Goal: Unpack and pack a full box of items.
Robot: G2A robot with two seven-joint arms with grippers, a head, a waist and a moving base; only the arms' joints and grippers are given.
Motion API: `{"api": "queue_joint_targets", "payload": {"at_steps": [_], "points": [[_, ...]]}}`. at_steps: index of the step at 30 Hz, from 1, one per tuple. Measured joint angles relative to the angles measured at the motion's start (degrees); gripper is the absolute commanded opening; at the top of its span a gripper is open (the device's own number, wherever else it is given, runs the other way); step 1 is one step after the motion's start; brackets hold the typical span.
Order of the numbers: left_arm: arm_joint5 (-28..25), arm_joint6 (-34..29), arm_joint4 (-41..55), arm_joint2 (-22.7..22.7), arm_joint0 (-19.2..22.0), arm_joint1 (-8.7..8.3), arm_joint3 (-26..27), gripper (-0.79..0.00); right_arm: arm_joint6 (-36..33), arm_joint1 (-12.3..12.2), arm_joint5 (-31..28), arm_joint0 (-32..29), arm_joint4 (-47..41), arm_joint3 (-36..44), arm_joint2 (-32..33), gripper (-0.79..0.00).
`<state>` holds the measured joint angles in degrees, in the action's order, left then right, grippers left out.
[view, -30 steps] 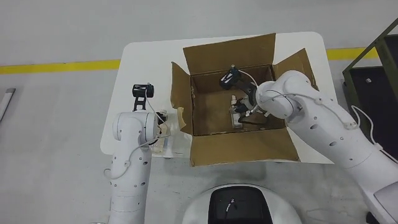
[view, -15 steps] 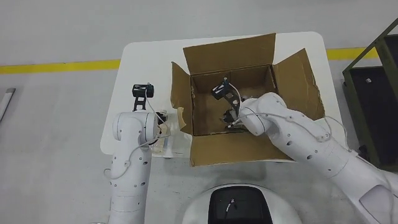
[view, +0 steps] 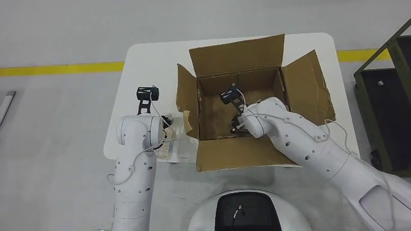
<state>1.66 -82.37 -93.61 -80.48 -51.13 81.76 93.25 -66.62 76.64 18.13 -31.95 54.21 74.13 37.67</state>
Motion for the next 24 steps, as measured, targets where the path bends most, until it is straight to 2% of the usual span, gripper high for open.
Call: {"api": "queue_joint_targets", "payload": {"at_steps": [1,3,4,7,9,11,13,14,15,20,24], "points": [[0.00,0.00,0.00,0.00,0.00,0.00,0.00,0.000,-0.01,0.15,-0.09,-0.11,0.04,-0.36,-0.05,-0.172],[0.00,0.00,0.00,0.00,0.00,0.00,0.00,0.000,0.03,0.40,-0.04,-0.33,0.12,-0.70,-0.15,-0.299],[0.00,0.00,0.00,0.00,0.00,0.00,0.00,0.000,0.04,0.55,0.05,-0.44,0.23,-0.92,-0.20,-0.329],[0.00,0.00,0.00,0.00,0.00,0.00,0.00,0.000,0.17,0.91,-0.05,-0.68,0.38,-1.73,-0.23,-0.342],[0.00,0.00,0.00,0.00,0.00,0.00,0.00,0.000,0.40,1.14,-0.20,-0.79,0.37,-2.38,-0.21,-0.413],[0.00,0.00,0.00,0.00,0.00,0.00,0.00,0.000,0.66,1.41,-0.39,-0.79,0.48,-3.15,-0.19,-0.440],[0.00,0.00,0.00,0.00,0.00,0.00,0.00,0.000,0.79,1.67,-0.70,-0.76,0.38,-4.08,-0.06,-0.542],[0.00,0.00,0.00,0.00,0.00,0.00,0.00,0.000,0.87,1.78,-0.81,-0.73,0.35,-4.43,0.00,-0.628],[0.00,0.00,0.00,0.00,0.00,0.00,0.00,0.000,0.95,1.88,-0.89,-0.70,0.33,-4.72,0.07,-0.785],[0.00,0.00,0.00,0.00,0.00,0.00,0.00,0.000,1.46,2.32,-0.83,-0.57,-0.01,-5.02,1.08,-0.785],[0.00,0.00,0.00,0.00,0.00,0.00,0.00,0.000,2.87,2.06,-1.34,-0.45,-1.90,-2.59,4.29,-0.785]]}}
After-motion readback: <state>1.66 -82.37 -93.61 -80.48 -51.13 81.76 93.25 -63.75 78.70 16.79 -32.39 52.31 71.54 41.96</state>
